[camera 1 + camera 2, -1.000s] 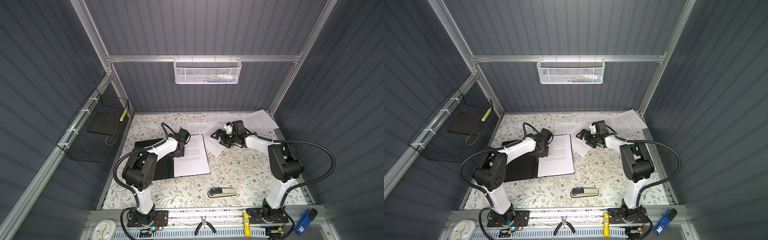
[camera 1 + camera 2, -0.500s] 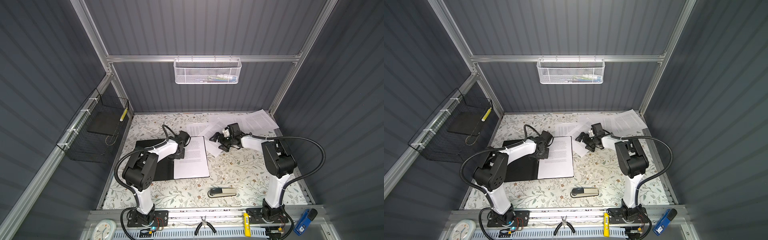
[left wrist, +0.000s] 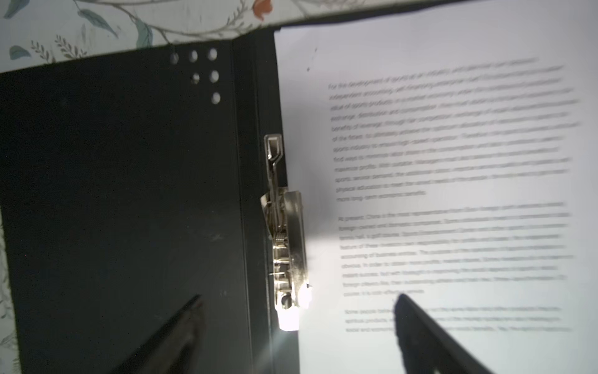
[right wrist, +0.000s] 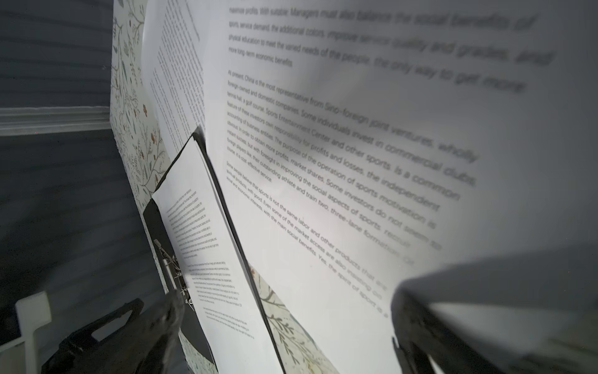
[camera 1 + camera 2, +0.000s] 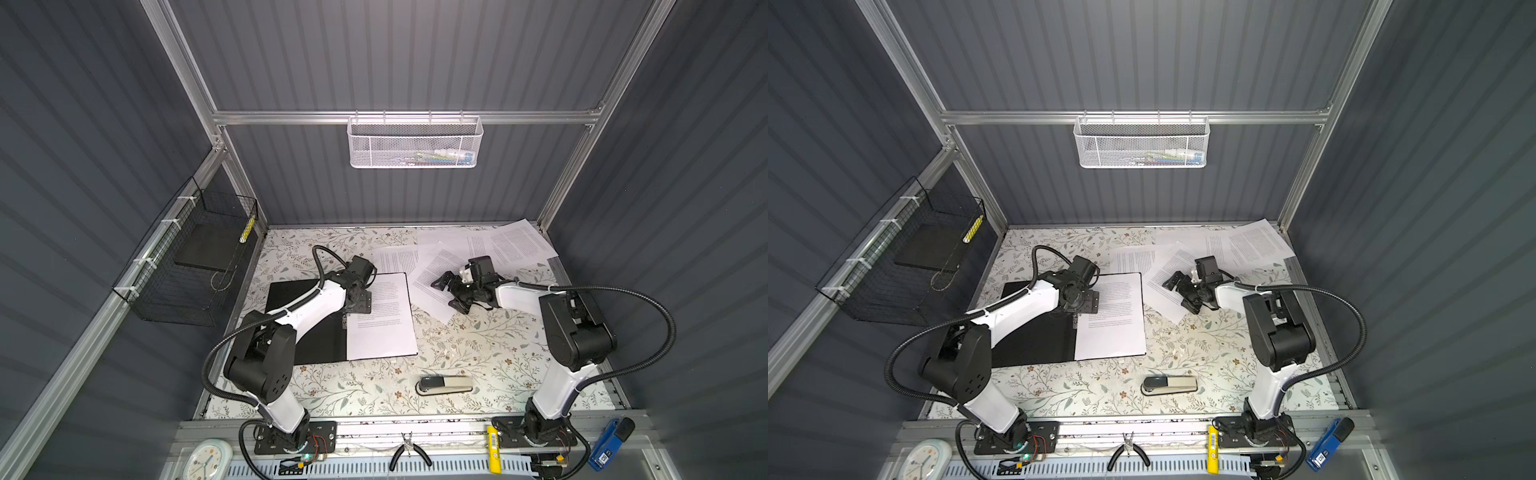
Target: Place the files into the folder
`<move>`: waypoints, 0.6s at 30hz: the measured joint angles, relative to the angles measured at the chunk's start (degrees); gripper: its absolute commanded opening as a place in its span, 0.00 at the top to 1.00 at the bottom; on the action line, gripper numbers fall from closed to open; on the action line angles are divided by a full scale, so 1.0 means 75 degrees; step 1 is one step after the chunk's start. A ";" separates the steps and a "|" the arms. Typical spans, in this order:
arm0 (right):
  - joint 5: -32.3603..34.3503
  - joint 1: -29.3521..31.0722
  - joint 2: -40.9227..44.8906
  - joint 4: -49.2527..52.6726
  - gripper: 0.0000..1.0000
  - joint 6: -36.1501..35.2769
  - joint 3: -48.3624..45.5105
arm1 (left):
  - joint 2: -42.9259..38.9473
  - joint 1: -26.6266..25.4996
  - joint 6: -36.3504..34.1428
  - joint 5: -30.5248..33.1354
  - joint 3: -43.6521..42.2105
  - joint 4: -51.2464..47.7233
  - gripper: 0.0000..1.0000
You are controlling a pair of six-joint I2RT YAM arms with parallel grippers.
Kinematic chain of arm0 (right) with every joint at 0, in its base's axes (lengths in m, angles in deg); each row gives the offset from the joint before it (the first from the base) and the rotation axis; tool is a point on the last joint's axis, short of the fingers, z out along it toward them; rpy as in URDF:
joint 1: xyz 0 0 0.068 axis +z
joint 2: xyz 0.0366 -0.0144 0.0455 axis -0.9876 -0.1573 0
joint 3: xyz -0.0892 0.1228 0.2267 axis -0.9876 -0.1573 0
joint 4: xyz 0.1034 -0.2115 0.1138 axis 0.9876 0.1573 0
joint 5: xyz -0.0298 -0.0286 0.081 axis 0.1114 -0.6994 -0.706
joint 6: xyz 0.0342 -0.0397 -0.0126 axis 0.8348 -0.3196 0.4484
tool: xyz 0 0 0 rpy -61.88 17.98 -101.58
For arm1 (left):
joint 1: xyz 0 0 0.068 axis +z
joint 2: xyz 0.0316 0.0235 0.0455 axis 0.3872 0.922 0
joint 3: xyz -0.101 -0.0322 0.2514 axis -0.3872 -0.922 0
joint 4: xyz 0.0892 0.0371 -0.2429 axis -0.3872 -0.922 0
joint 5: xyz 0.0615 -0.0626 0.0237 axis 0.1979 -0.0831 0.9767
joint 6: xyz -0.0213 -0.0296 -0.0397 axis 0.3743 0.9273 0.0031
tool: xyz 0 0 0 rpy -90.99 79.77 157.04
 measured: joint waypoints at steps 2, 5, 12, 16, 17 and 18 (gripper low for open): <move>0.0006 -0.0221 0.0356 -0.0067 0.01 0.0009 -0.0437 | -0.0326 0.0000 -0.0119 -0.0577 0.0096 0.0038 0.00; -0.0055 -0.0595 0.0938 -0.0105 0.01 -0.0003 -0.1116 | -0.0481 0.0000 -0.0216 -0.1664 0.0478 0.0172 0.00; -0.0140 -0.1684 0.2448 0.0600 0.01 -0.0271 -0.2253 | 0.0364 -0.1003 -0.0318 -0.3369 0.2028 0.0565 0.00; 0.0248 -0.1988 0.3864 0.1405 0.01 -0.0656 -0.2285 | 0.1740 -0.2057 -0.0408 -0.3893 0.3348 0.0866 0.00; 0.0417 -0.2069 0.4211 0.1510 0.01 -0.0769 -0.2270 | 0.2104 -0.2285 -0.0443 -0.3960 0.3646 0.0860 0.00; 0.0560 -0.2174 0.4526 0.1585 0.01 -0.0874 -0.2259 | 0.2454 -0.2463 -0.0466 -0.4033 0.3902 0.0863 0.00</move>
